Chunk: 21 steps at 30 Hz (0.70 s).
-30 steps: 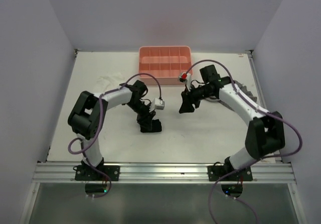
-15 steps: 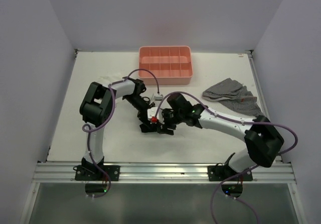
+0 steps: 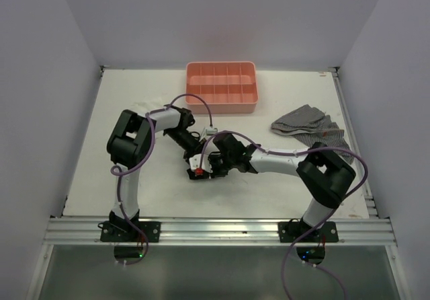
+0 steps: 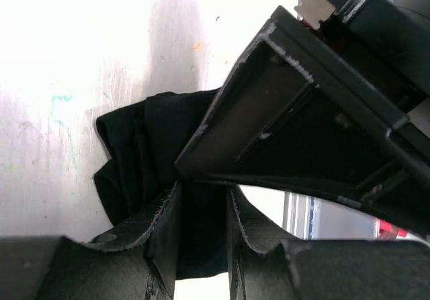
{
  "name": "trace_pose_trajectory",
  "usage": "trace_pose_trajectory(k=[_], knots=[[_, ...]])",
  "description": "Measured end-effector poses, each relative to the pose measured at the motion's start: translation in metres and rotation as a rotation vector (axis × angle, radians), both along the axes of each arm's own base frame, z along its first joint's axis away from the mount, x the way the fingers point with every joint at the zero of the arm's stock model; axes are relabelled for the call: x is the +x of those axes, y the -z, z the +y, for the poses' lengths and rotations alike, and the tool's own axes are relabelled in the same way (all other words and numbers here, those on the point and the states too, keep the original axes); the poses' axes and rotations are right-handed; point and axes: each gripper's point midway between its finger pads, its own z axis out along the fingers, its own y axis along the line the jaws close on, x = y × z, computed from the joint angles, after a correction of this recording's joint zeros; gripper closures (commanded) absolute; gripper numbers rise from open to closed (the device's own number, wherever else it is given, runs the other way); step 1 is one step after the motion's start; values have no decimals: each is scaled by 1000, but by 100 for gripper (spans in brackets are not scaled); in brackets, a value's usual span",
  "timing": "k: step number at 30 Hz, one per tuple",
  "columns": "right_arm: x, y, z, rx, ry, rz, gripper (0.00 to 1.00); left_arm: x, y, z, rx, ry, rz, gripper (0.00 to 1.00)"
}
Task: Roll the underwear
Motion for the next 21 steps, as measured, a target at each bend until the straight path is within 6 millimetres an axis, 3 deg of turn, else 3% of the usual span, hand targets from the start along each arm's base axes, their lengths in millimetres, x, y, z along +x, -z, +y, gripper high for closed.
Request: trace_pose_trajectory(k=[1, 4, 5, 7, 10, 13, 15, 16, 17, 18, 21], knots=[[0, 0, 0, 0, -5, -2, 84, 0, 0, 0, -1, -3, 3, 68], [-1, -1, 1, 2, -21, 1, 100, 0, -1, 2, -4, -21, 15, 58], [-2, -1, 2, 0, -27, 9, 100, 1, -1, 3, -5, -26, 16, 45], [-2, -1, 5, -3, -38, 28, 100, 1, -5, 7, -6, -55, 38, 37], [2, -2, 14, 2, -51, 67, 100, 11, -10, 19, -10, -103, 2, 36], [4, -3, 20, 2, -45, 133, 100, 40, -11, 52, 24, -197, -134, 34], [5, -2, 21, 1, -33, 183, 100, 67, -22, 83, 49, -299, -268, 35], [5, -2, 21, -1, -23, 212, 100, 82, -33, 101, 60, -357, -349, 36], [5, -2, 23, 2, -12, 262, 100, 105, -57, 128, 77, -445, -488, 36], [4, 0, 23, -5, -1, 296, 100, 116, -72, 142, 86, -484, -573, 36], [7, 0, 31, -2, 32, 424, 100, 112, -110, 166, 118, -515, -783, 36]])
